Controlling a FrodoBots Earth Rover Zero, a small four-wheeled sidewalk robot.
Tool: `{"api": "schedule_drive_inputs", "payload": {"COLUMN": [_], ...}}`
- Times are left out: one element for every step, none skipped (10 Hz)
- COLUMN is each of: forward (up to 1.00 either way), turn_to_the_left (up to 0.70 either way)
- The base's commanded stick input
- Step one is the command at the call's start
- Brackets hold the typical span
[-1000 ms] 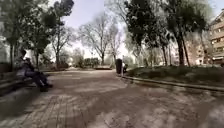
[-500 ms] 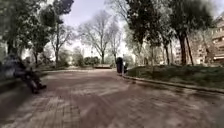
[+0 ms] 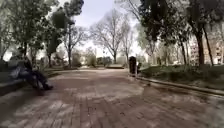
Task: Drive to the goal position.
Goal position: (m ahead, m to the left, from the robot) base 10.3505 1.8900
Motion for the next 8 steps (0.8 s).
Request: {"api": "schedule_drive_inputs", "payload": {"forward": [0.70,0.70,0.70,0.70,0.70,0.70,0.70,0.70], "turn_to_the_left": [0.27,0.27,0.27,0.27,0.26,0.01,0.00,0.00]}}
